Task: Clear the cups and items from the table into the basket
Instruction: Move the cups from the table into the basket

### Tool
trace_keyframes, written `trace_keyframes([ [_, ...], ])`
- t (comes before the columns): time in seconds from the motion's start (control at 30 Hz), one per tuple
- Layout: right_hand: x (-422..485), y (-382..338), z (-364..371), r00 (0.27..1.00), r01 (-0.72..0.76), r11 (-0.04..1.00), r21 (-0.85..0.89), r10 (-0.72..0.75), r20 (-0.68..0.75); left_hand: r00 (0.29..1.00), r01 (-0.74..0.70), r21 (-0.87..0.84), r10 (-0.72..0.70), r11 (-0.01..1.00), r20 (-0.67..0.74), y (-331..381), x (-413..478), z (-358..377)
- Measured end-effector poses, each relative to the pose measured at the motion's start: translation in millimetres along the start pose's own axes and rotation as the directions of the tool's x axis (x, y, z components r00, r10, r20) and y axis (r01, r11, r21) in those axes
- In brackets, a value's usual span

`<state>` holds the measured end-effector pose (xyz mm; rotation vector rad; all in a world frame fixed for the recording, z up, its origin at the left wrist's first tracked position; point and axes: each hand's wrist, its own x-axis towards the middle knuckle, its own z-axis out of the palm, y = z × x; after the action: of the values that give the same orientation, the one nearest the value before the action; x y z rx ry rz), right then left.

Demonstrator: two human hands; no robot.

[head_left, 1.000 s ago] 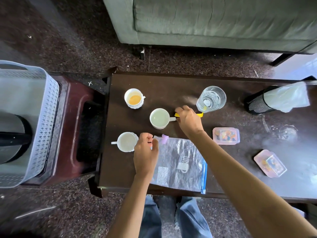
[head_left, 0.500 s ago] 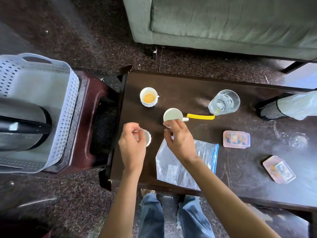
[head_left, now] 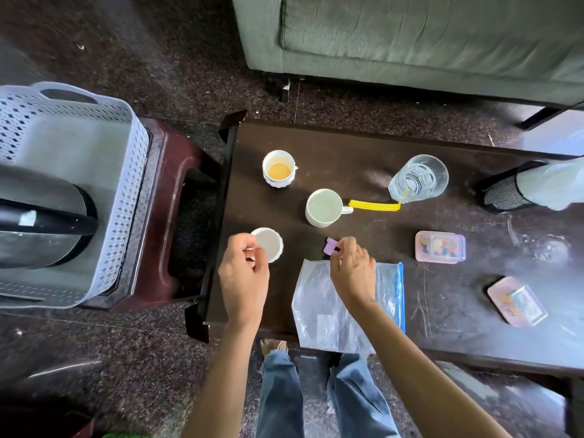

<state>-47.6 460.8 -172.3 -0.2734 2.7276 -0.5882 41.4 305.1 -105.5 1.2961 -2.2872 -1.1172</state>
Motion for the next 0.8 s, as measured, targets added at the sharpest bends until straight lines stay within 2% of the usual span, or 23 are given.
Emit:
trace_keyframes([
  [0.17,3.9,0.8,5.5,0.998,-0.050,0.997,0.056,0.048,0.030,0.999,-0.045,0.014,0.045,0.999,0.005,3.7,-8.2,10.6],
  [0.37,31.6,0.1,1.6,0.987,-0.128,0.991,0.031,0.131,-0.092,0.999,-0.049,0.017,0.049,0.999,0.007,1.9,-10.0,13.3],
  [0.43,39.5,8.9,-3.6,0.982,-0.168,0.986,0.016,0.169,-0.090,0.999,-0.048,0.024,0.048,0.999,0.010,1.7,-9.6,13.7],
  [0.57,44.1,20.9,-12.2,0.985,-0.153,0.987,0.059,0.157,-0.076,0.998,-0.060,0.025,0.060,0.998,0.008,3.9,-9.3,15.2],
  [0.67,38.1,17.1,-20.7,0.977,-0.059,0.980,0.189,0.096,-0.192,0.999,-0.041,0.015,0.041,0.999,-0.003,3.9,-9.5,14.0],
  [0.73,31.3,4.1,-30.7,0.949,0.096,0.964,0.248,-0.013,-0.314,0.999,-0.027,0.002,0.027,1.000,-0.017,2.5,-9.0,11.2],
  [0.8,22.7,-14.7,-38.9,0.925,0.252,0.934,0.254,-0.155,-0.347,0.999,-0.016,-0.004,0.016,1.000,-0.034,-0.1,-6.8,7.4],
])
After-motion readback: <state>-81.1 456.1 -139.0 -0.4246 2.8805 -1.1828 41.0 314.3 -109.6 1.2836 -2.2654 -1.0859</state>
